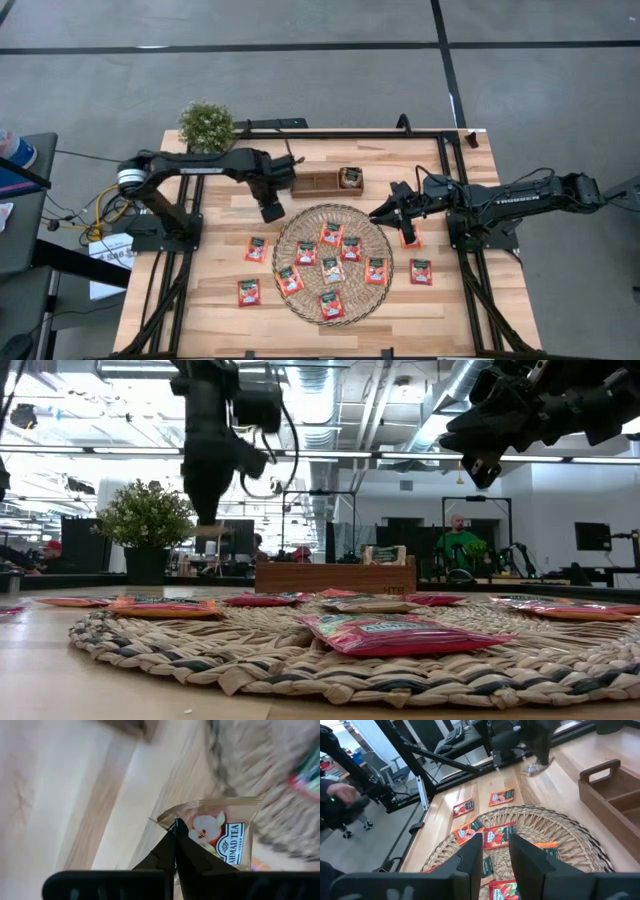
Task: Pick & Place Tea
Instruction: Put the gold tea bag into the wooden organizer
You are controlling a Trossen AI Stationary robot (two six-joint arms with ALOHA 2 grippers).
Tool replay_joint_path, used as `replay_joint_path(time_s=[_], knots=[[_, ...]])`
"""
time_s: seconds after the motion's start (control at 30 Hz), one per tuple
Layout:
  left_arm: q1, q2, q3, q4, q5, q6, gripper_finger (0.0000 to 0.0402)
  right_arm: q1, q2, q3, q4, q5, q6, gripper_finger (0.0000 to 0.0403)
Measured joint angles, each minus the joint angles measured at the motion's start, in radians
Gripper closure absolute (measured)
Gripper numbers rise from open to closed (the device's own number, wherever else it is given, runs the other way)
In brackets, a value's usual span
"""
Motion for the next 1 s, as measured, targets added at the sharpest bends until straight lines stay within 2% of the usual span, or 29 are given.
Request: replay_joint_path(time_s=[0.2, 0.37, 0.5, 0.67, 0.77, 1.0], knots=[[-0.024, -0.103, 0.059, 0.05, -0.03, -0.097, 0.0401, 0.0, 0.0, 0.0, 0.045, 0.003, 0.0, 0.0316], [-0.068, -0.111, 0.153, 0.246, -0.069, -0.083, 0.0401, 0.0, 0.002, 0.004, 0.18, 0.002, -0.017, 0.0316], [-0.104, -0.099, 0.197, 0.426, -0.094, -0.045, 0.0401, -0.002, 0.002, 0.059, 0.144, 0.002, -0.075, 0.0316], [-0.157, -0.076, 0.212, 0.588, -0.198, 0.03, 0.0401, -0.051, 0.002, 0.136, 0.067, 0.018, -0.078, 0.0316], [-0.187, -0.05, 0.212, 0.622, -0.246, 0.079, 0.0401, -0.101, 0.002, 0.173, 0.044, 0.013, -0.074, 0.0315], [-0.25, 0.016, 0.212, 0.676, -0.463, 0.223, 0.0401, -0.193, 0.024, 0.251, -0.03, -0.055, -0.071, 0.0286]])
